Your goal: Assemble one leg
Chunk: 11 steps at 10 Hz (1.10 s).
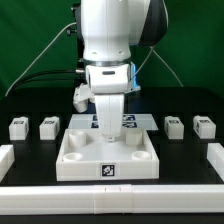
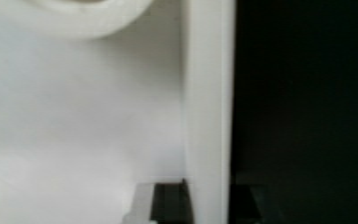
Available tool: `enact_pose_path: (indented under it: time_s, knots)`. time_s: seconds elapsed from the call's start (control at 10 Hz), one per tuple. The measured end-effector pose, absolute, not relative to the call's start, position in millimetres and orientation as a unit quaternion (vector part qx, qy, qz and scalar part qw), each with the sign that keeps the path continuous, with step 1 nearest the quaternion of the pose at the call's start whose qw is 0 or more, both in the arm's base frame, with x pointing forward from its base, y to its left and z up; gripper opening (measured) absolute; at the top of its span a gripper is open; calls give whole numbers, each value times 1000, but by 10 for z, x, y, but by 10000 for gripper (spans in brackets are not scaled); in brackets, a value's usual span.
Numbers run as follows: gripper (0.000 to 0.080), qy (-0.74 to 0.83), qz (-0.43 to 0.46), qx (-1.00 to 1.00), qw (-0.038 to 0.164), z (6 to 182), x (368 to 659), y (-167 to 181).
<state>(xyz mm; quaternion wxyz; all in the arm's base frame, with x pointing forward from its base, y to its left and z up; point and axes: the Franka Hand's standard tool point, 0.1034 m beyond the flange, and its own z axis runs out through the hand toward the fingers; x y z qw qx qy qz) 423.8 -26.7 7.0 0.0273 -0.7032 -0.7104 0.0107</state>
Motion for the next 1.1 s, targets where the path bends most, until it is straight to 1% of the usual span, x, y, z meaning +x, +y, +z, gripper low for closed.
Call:
enact_pose_path:
  time_s: [0.4, 0.6, 0.9, 1.1]
  knots:
    - [63, -710, 8, -703, 25, 75, 4252, -267]
    - [63, -706, 6, -708, 24, 83, 4315, -229]
    - [63, -703, 0, -710, 23, 90, 4481, -28]
    - [63, -699, -5, -714, 23, 92, 4625, 169]
